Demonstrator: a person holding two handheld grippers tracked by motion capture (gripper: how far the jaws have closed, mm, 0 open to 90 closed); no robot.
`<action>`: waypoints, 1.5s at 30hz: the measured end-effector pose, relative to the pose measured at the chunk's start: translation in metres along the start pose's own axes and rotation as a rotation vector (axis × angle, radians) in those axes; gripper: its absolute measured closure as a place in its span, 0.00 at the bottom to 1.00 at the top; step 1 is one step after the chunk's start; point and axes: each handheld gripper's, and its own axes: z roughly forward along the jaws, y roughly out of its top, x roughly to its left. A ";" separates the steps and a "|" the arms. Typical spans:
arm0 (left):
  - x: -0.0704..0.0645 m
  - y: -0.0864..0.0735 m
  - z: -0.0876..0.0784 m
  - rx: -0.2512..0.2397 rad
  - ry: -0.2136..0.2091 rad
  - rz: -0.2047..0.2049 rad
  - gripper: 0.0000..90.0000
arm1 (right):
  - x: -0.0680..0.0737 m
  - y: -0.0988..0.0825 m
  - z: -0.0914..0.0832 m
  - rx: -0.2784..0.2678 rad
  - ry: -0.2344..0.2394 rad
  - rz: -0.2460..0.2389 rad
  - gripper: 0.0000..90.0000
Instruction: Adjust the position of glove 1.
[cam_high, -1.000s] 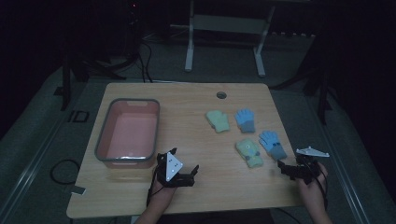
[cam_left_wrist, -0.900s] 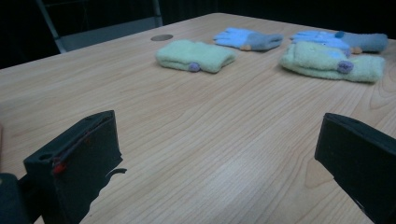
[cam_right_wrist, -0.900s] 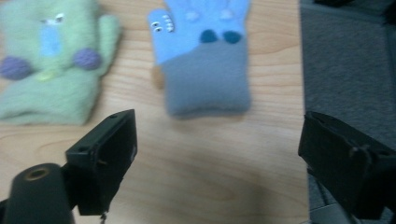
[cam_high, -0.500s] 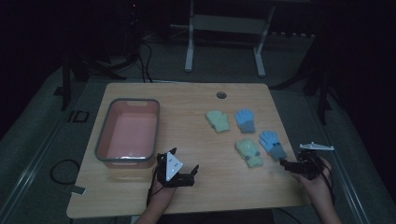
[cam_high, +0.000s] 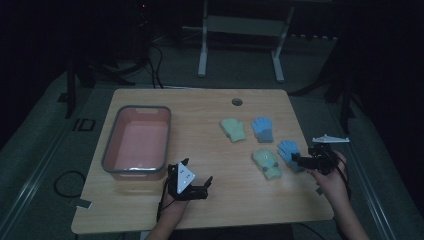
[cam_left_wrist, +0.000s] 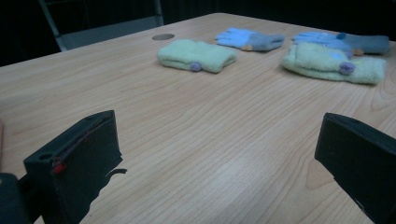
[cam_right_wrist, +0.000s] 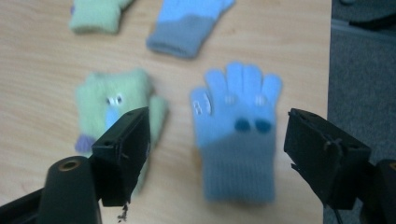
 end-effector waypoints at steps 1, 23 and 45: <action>-0.001 0.000 0.000 -0.001 0.001 0.005 0.00 | 0.002 0.004 0.001 -0.008 -0.003 -0.005 0.27; 0.002 0.000 0.000 -0.009 -0.023 -0.018 0.00 | 0.032 0.071 0.017 -0.032 0.053 -0.068 0.35; -0.004 -0.001 -0.002 -0.028 -0.060 0.057 0.00 | 0.087 0.129 0.070 0.013 0.144 -0.170 0.42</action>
